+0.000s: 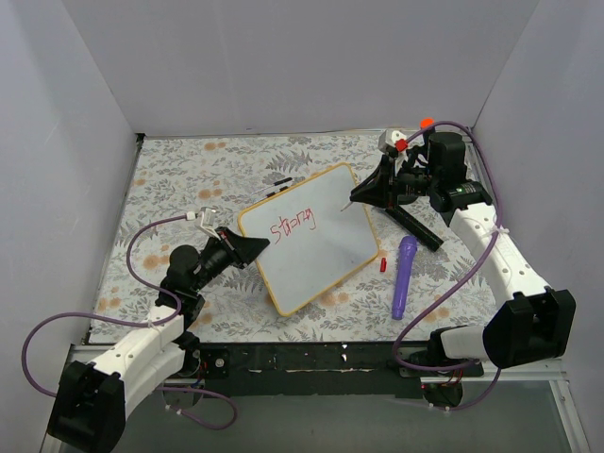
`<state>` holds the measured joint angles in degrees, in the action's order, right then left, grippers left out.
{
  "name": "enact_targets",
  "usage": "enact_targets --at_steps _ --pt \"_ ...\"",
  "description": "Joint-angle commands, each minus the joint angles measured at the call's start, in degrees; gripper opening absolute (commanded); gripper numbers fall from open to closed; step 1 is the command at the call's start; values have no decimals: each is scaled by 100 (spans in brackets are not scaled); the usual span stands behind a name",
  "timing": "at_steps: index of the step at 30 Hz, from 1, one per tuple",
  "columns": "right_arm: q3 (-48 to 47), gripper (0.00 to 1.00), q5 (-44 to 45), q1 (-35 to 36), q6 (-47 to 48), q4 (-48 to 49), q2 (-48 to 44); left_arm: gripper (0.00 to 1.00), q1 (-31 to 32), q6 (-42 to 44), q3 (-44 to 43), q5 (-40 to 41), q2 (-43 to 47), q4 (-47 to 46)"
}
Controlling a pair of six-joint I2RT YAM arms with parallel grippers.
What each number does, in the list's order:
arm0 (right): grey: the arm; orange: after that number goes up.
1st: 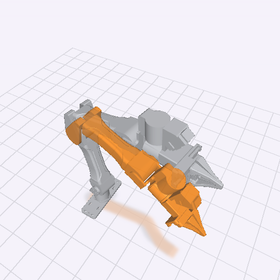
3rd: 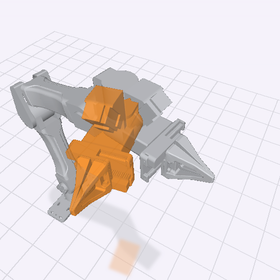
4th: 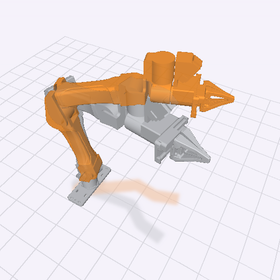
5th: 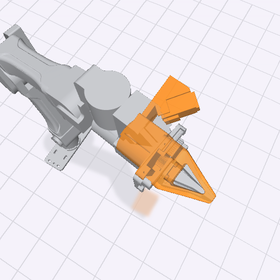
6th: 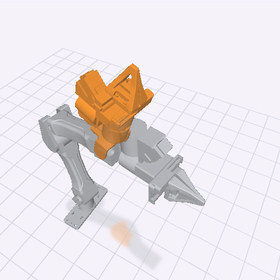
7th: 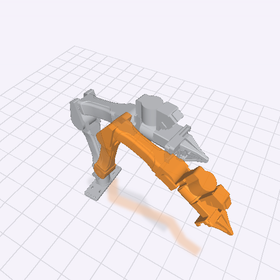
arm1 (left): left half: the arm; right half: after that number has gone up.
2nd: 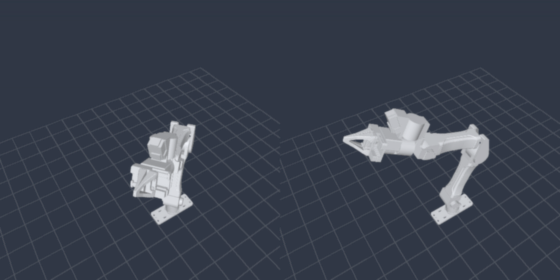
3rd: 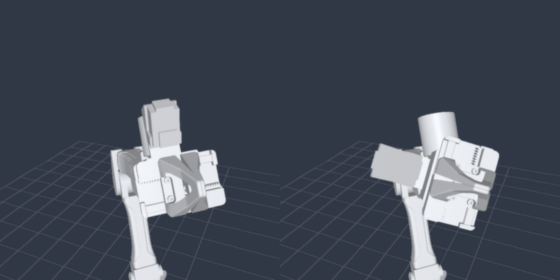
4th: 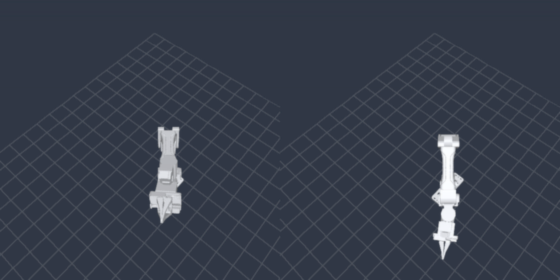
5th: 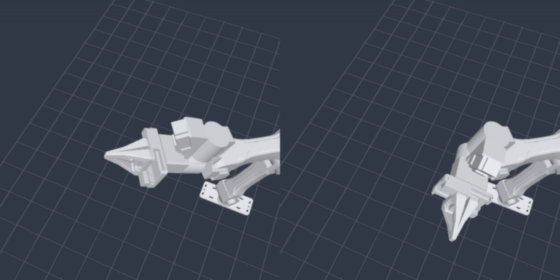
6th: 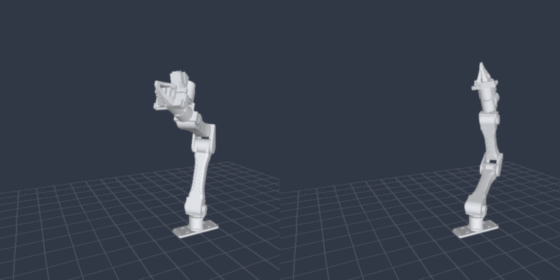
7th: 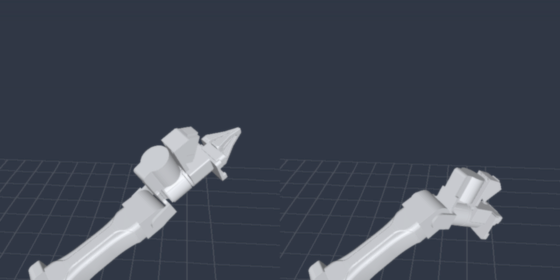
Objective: Write a sentence on the whiteboard
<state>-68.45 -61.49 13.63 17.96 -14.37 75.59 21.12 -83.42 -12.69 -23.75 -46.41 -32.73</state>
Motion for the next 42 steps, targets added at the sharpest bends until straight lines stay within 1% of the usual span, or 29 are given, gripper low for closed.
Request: enact_targets --at_steps 1,14,22,29,36,38,42 --pt "-29 1 -91 26 -55 233 -132 0 6 -192 -102 -244 238 -568" --pt "112 1 -301 35 -213 391 -185 0 -3 -175 -137 -376 282 -410" --pt "138 1 -293 26 -275 435 -194 0 -3 -236 -111 -323 370 -313" --pt "68 1 40 61 -302 392 -220 0 -3 -403 -76 -332 335 -436" --pt "-441 1 647 87 85 -223 -36 0 6 -509 -32 -289 414 -331" --pt "-407 1 621 79 59 -163 -1 0 6 -544 55 -253 414 -365" --pt "-196 1 621 184 -292 320 61 0 -3 -684 126 -209 344 -567"
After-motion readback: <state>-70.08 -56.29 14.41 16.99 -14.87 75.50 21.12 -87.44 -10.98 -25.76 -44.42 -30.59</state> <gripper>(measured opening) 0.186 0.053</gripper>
